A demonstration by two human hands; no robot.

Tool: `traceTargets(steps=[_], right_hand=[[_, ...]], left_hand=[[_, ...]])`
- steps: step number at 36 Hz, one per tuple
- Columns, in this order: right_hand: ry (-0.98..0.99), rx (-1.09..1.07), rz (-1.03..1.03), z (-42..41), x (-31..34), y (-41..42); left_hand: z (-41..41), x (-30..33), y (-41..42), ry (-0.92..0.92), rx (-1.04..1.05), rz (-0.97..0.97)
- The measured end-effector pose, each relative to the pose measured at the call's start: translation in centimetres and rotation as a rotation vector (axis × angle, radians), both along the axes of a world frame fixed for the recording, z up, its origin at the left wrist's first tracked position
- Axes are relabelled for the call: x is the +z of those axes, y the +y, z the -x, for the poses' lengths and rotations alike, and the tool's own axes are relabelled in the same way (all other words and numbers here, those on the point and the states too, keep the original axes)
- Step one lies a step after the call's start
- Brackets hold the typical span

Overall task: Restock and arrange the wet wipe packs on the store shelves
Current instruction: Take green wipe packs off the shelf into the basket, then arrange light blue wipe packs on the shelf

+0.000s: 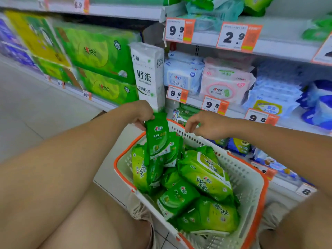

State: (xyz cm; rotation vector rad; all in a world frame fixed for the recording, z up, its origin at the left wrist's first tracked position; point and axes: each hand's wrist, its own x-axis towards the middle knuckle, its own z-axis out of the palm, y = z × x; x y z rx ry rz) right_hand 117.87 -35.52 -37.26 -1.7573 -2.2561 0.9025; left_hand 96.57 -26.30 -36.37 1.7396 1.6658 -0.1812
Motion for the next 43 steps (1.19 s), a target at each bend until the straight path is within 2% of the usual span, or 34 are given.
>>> traceTargets(steps=[1,3,5,8,10,12,15,17,21,22,24,26,28,32,34,38,40,43], right_hand=[[0.003,0.002,-0.013,-0.2,0.0,0.0],[0.01,-0.002,-0.004,-0.7,0.0,-0.1],[-0.035,0.011,-0.006,-1.4,0.1,-0.3],[-0.143,0.02,-0.067,-2.7,0.2,-0.7],[-0.223,0.012,-0.119,-3.9,0.9,-1.0],[-0.263,-0.053,-0.216,-5.5,2.6,-1.3],[-0.159,-0.297,-0.456,-9.2,6.0,-2.0],[-0.043,-0.498,-0.662,-12.4,8.3,-3.2],[0.146,-0.86,-0.996,-19.8,12.5,-7.3],[0.162,-0.91,-1.034,-21.5,13.4,-8.3],[0.124,-0.96,-1.062,-24.9,14.7,-10.1],[0.036,-0.998,-1.056,-28.4,15.6,-11.3],[-0.062,-1.061,-0.975,-32.2,16.5,-12.0],[-0.349,-1.066,-0.624,-38.7,18.2,-11.8],[-0.409,-1.042,-0.484,-41.3,18.9,-10.9],[-0.294,-1.0,-0.331,-45.2,19.7,-7.6],[-0.25,-0.978,-0.309,-46.4,19.5,-5.4],[-0.357,-0.966,-0.246,-47.6,18.5,-2.5]], left_hand=[[-0.2,-0.3,0.0,-0.001,0.023,-0.002],[-0.6,-0.8,-0.1,0.104,-0.071,-0.034],[-0.6,-1.6,-0.2,0.23,-0.149,-0.204],[-1.6,-2.5,-0.1,0.401,-0.267,-0.343],[-3.8,-1.4,-0.3,0.313,-0.28,-0.415],[-6.5,0.9,-1.2,0.097,-0.28,-0.52],[-10.9,5.4,-3.5,-0.291,-0.295,-0.692],[-14.5,8.4,-4.3,-0.443,-0.411,-0.77],[-23.6,13.9,-5.6,-0.637,-0.556,-0.906],[-25.9,14.9,-5.8,-0.635,-0.595,-0.926],[-29.9,16.1,-6.0,-0.487,-0.686,-0.953],[-33.0,16.8,-5.8,-0.218,-0.769,-0.945],[-35.6,17.4,-5.4,-0.043,-0.804,-0.847],[-39.9,18.6,-4.1,0.031,-0.764,-0.681],[-41.7,18.7,-2.8,0.102,-0.742,-0.674],[-44.0,18.1,-0.3,0.18,-0.734,-0.61],[-44.9,17.4,0.7,0.264,-0.761,-0.653],[-45.4,16.6,1.5,0.303,-0.77,-0.714]])
